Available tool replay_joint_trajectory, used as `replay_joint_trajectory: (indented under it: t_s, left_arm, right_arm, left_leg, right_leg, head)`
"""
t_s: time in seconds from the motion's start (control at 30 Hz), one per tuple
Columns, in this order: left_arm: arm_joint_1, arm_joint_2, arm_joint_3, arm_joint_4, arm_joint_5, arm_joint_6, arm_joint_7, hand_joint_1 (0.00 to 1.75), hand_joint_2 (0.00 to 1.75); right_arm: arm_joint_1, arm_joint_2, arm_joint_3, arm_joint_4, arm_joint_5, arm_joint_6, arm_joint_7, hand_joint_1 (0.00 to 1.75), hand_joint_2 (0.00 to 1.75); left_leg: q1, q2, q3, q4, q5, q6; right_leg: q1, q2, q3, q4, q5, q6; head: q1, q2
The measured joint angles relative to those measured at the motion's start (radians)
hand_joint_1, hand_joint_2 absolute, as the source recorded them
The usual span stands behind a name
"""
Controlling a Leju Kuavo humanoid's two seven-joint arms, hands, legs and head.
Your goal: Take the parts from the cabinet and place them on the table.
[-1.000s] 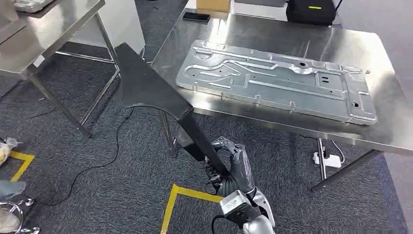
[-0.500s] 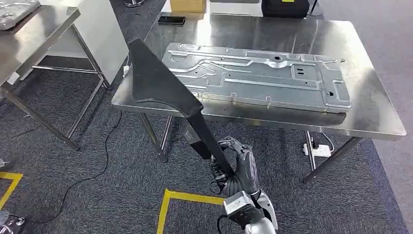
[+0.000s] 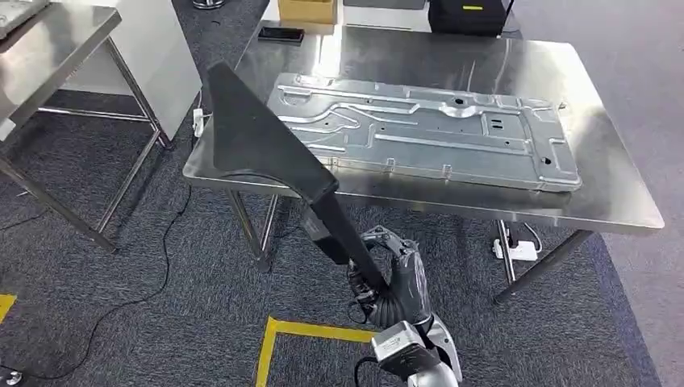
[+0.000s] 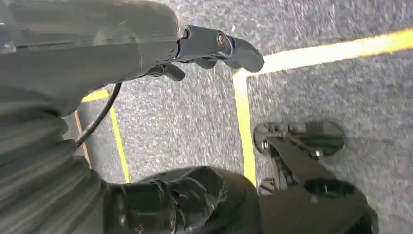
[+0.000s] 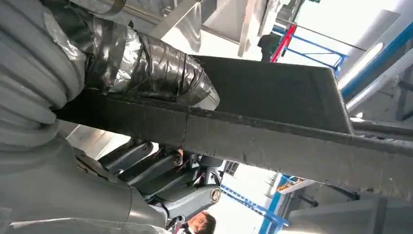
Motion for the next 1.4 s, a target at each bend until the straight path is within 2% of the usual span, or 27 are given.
replay_joint_trajectory:
  t_s: [0.03, 0.07, 0.13, 0.17, 0.2, 0.3, 0.37, 0.4, 0.5, 0.53, 0.57, 0.67, 0.73, 0.83, 0.87, 0.9, 0.93, 1.0, 1.03, 1.07, 1.1, 1.17, 1.2, 1.23, 1.27, 1.33, 1.4]
  left_arm:
    - [0.0, 0.0, 0.0, 0.0, 0.0, 0.0, 0.0, 0.0, 1.75]
    - [0.0, 0.0, 0.0, 0.0, 0.0, 0.0, 0.002, 0.0, 1.75]
    - [0.001, -0.002, 0.0, 0.0, 0.0, 0.0, 0.004, 0.0, 1.75]
    - [0.002, -0.004, 0.0, 0.0, 0.0, 0.0, 0.006, 0.0, 1.75]
    - [0.001, -0.004, 0.0, 0.0, 0.0, 0.001, 0.009, 0.0, 1.75]
    - [-0.001, -0.006, 0.0, 0.0, 0.0, 0.002, 0.012, 0.0, 1.75]
    - [-0.004, -0.006, 0.0, 0.0, 0.002, 0.004, 0.013, 0.0, 1.75]
    - [-0.003, -0.007, 0.0, 0.0, 0.002, 0.006, 0.013, 0.0, 1.75]
    - [-0.002, -0.007, 0.001, 0.0, 0.002, 0.007, 0.013, 0.0, 1.75]
    - [-0.001, -0.007, 0.001, 0.0, 0.003, 0.01, 0.013, 0.0, 1.75]
    - [0.001, -0.007, 0.001, 0.0, 0.003, 0.012, 0.013, 0.0, 1.75]
    - [0.005, -0.007, 0.002, 0.0, 0.004, 0.018, 0.014, 0.0, 1.75]
    - [0.007, -0.009, 0.002, 0.0, 0.004, 0.02, 0.014, 0.0, 1.75]
    - [0.006, -0.012, 0.002, 0.0, 0.005, 0.02, 0.014, 0.0, 1.75]
    - [0.005, -0.018, 0.002, 0.0, 0.005, 0.021, 0.014, 0.0, 1.75]
    - [0.007, -0.019, 0.003, 0.0, 0.005, 0.023, 0.014, 0.0, 1.75]
    - [0.007, -0.021, 0.003, 0.0, 0.005, 0.023, 0.013, 0.0, 1.75]
    - [0.007, -0.021, 0.003, 0.0, 0.006, 0.023, 0.013, 0.0, 1.75]
    - [0.007, -0.023, 0.003, 0.0, 0.007, 0.023, 0.014, 0.0, 1.75]
    - [0.007, -0.023, 0.003, 0.0, 0.008, 0.023, 0.014, 0.0, 1.75]
    - [0.008, -0.023, 0.003, 0.0, 0.008, 0.023, 0.014, 0.0, 1.75]
    - [0.008, -0.024, 0.003, 0.0, 0.01, 0.023, 0.014, 0.0, 1.75]
    - [0.009, -0.025, 0.003, 0.0, 0.01, 0.023, 0.014, 0.0, 1.75]
    - [0.01, -0.025, 0.003, 0.0, 0.01, 0.023, 0.014, 0.0, 1.75]
    - [0.007, -0.025, 0.003, 0.0, 0.01, 0.024, 0.014, 0.0, 1.75]
    - [0.006, -0.025, 0.004, 0.0, 0.01, 0.024, 0.014, 0.0, 1.75]
    - [0.003, -0.025, 0.004, 0.0, 0.01, 0.024, 0.013, 0.0, 1.75]
  right_arm:
    - [0.0, -0.002, 0.0, 0.0, -0.002, 0.0, 0.0, 1.69, 1.75]
    - [-0.001, -0.002, 0.0, -0.001, -0.003, 0.0, 0.0, 1.69, 1.75]
    - [-0.005, -0.003, 0.0, -0.011, -0.009, 0.0, 0.0, 1.69, 1.75]
    - [-0.009, -0.003, 0.0, -0.018, -0.014, 0.0, 0.0, 1.69, 1.75]
    - [-0.016, -0.003, 0.0, -0.02, -0.019, 0.0, 0.0, 1.69, 1.75]
    - [-0.019, -0.003, 0.0, -0.034, -0.023, 0.0, -0.001, 1.69, 1.75]
    - [-0.019, -0.002, 0.0, -0.042, -0.027, 0.0, 0.0, 1.69, 1.75]
    - [-0.021, -0.002, 0.0, -0.047, -0.029, 0.0, -0.001, 1.69, 1.75]
    - [-0.021, -0.002, 0.0, -0.049, -0.032, 0.0, -0.002, 1.69, 1.75]
    - [-0.019, -0.002, 0.0, -0.049, -0.034, 0.0, -0.002, 1.69, 1.75]
    - [-0.018, -0.002, 0.0, -0.049, -0.036, 0.001, -0.003, 1.69, 1.75]
    - [-0.018, -0.002, 0.0, -0.05, -0.04, 0.002, -0.008, 1.69, 1.75]
    - [-0.019, -0.002, 0.0, -0.052, -0.042, 0.002, -0.01, 1.69, 1.75]
    - [-0.018, -0.002, 0.0, -0.055, -0.047, 0.005, -0.01, 1.69, 1.75]
    - [-0.018, -0.002, 0.0, -0.057, -0.049, 0.006, -0.011, 1.69, 1.75]
    - [-0.017, -0.003, -0.001, -0.059, -0.05, 0.006, -0.011, 1.69, 1.75]
    - [-0.018, -0.003, -0.002, -0.061, -0.05, 0.006, -0.013, 1.69, 1.75]
    - [-0.015, -0.003, -0.003, -0.061, -0.053, 0.007, -0.014, 1.69, 1.75]
    - [-0.011, -0.005, -0.004, -0.061, -0.053, 0.007, -0.014, 1.69, 1.75]
    - [-0.007, -0.005, -0.004, -0.061, -0.053, 0.008, -0.016, 1.69, 1.75]
    - [-0.006, -0.005, -0.004, -0.061, -0.054, 0.009, -0.016, 1.69, 1.75]
    - [-0.007, -0.005, -0.005, -0.061, -0.055, 0.013, -0.019, 1.69, 1.75]
    - [-0.007, -0.005, -0.006, -0.061, -0.055, 0.014, -0.02, 1.69, 1.75]
    - [-0.007, -0.005, -0.008, -0.061, -0.056, 0.015, -0.02, 1.69, 1.75]
    - [-0.007, -0.005, -0.01, -0.062, -0.056, 0.019, -0.021, 1.69, 1.75]
    - [-0.005, -0.005, -0.012, -0.063, -0.056, 0.02, -0.022, 1.69, 1.75]
    - [-0.005, -0.005, -0.014, -0.065, -0.056, 0.021, -0.022, 1.69, 1.75]
  left_leg:
    - [0.0, 0.0, 0.002, 0.001, -0.002, -0.001]
    - [0.001, -0.001, 0.005, 0.001, -0.006, -0.002]
    - [0.003, -0.003, 0.017, 0.005, -0.017, -0.01]
    - [0.003, -0.003, 0.021, 0.007, -0.025, -0.016]
    - [-0.004, -0.002, 0.017, 0.012, -0.03, -0.024]
    - [-0.004, 0.0, 0.024, 0.002, -0.03, -0.041]
    - [0.001, -0.001, 0.027, 0.018, -0.046, -0.051]
    - [0.0, -0.002, 0.006, 0.063, -0.068, -0.052]
    - [0.0, -0.003, -0.126, 0.292, -0.151, -0.056]
    - [0.0, -0.003, -0.155, 0.33, -0.151, -0.056]
    - [0.0, -0.003, -0.159, 0.319, -0.123, -0.055]
    - [-0.001, -0.003, -0.073, 0.089, 0.033, -0.039]
    - [-0.01, -0.004, -0.042, 0.028, 0.023, -0.027]
    - [-0.015, -0.005, -0.043, 0.025, 0.015, -0.019]
    - [0.001, -0.005, -0.032, 0.009, 0.02, -0.012]
    - [-0.002, -0.005, -0.022, 0.002, 0.019, -0.01]
    - [-0.002, -0.003, -0.016, 0.001, 0.016, -0.005]
    - [-0.002, -0.002, -0.01, 0.001, 0.008, -0.001]
    - [-0.002, -0.003, -0.006, 0.002, 0.003, -0.001]
    - [-0.001, -0.004, 0.0, 0.002, -0.002, -0.002]
    - [-0.001, -0.005, 0.009, 0.002, -0.009, -0.004]
    - [0.002, -0.006, 0.031, 0.005, -0.025, -0.011]
    - [0.002, -0.006, 0.038, 0.007, -0.035, -0.017]
    - [-0.004, -0.007, 0.035, 0.006, -0.04, -0.024]
    - [-0.005, -0.008, 0.034, 0.007, -0.045, -0.032]
    - [-0.003, -0.006, 0.041, -0.001, -0.048, -0.041]
    - [0.001, -0.005, 0.053, 0.007, -0.06, -0.052]
  right_leg:
    - [-0.003, -0.001, -0.013, 0.013, 0.013, 0.003]
    - [-0.007, -0.002, -0.003, -0.019, 0.047, 0.005]
    - [-0.012, -0.006, 0.074, -0.183, 0.146, 0.003]
    - [-0.012, -0.009, 0.107, -0.263, 0.168, 0.0]
    - [-0.004, -0.009, 0.117, -0.271, 0.149, -0.005]
    - [0.001, -0.004, 0.12, -0.28, 0.141, -0.022]
    - [-0.008, -0.003, 0.136, -0.294, 0.14, -0.037]
    - [-0.008, -0.004, 0.141, -0.295, 0.137, -0.045]
    - [0.001, -0.006, 0.15, -0.295, 0.126, -0.06]
    - [0.003, -0.005, 0.155, -0.295, 0.122, -0.061]
    - [0.005, -0.003, 0.162, -0.295, 0.117, -0.062]
    - [0.009, 0.005, 0.192, -0.295, 0.099, -0.057]
    - [0.014, 0.006, 0.189, -0.29, 0.088, -0.045]
    - [0.01, 0.002, 0.192, -0.297, 0.085, -0.03]
    - [0.013, 0.0, 0.195, -0.293, 0.076, -0.023]
    - [0.01, -0.003, 0.189, -0.269, 0.066, -0.017]
    - [0.009, -0.002, 0.159, -0.212, 0.036, -0.012]
    - [0.002, -0.003, 0.061, -0.047, -0.024, -0.003]
    - [0.0, -0.003, 0.021, 0.009, -0.03, 0.0]
    - [-0.003, -0.003, 0.001, 0.019, -0.011, 0.002]
    - [-0.006, -0.003, 0.006, -0.017, 0.03, 0.003]
    - [-0.009, -0.005, 0.072, -0.184, 0.146, 0.003]
    - [-0.01, -0.009, 0.099, -0.26, 0.176, 0.001]
    - [-0.002, -0.01, 0.108, -0.26, 0.154, -0.004]
    - [-0.002, -0.007, 0.115, -0.271, 0.149, -0.019]
    - [0.003, -0.003, 0.114, -0.273, 0.142, -0.032]
    - [-0.005, -0.003, 0.131, -0.285, 0.14, -0.048]
  head:
    - [0.0, 0.0]
    - [0.0, 0.0]
    - [0.0, 0.0]
    - [0.0, 0.0]
    - [0.001, 0.0]
    - [-0.002, 0.0]
    - [-0.002, 0.0]
    - [-0.004, 0.0]
    - [-0.006, 0.0]
    - [-0.006, 0.0]
    - [-0.006, 0.0]
    - [-0.006, 0.0]
    - [-0.006, 0.0]
    - [-0.005, 0.0]
    - [-0.006, 0.0]
    - [-0.003, 0.0]
    - [-0.002, 0.0]
    - [-0.002, 0.0]
    - [-0.001, 0.0]
    - [-0.002, 0.0]
    - [-0.001, 0.0]
    - [-0.001, 0.0]
    - [-0.001, 0.0]
    - [0.0, 0.0]
    - [-0.003, 0.0]
    - [-0.002, 0.0]
    - [-0.003, 0.0]
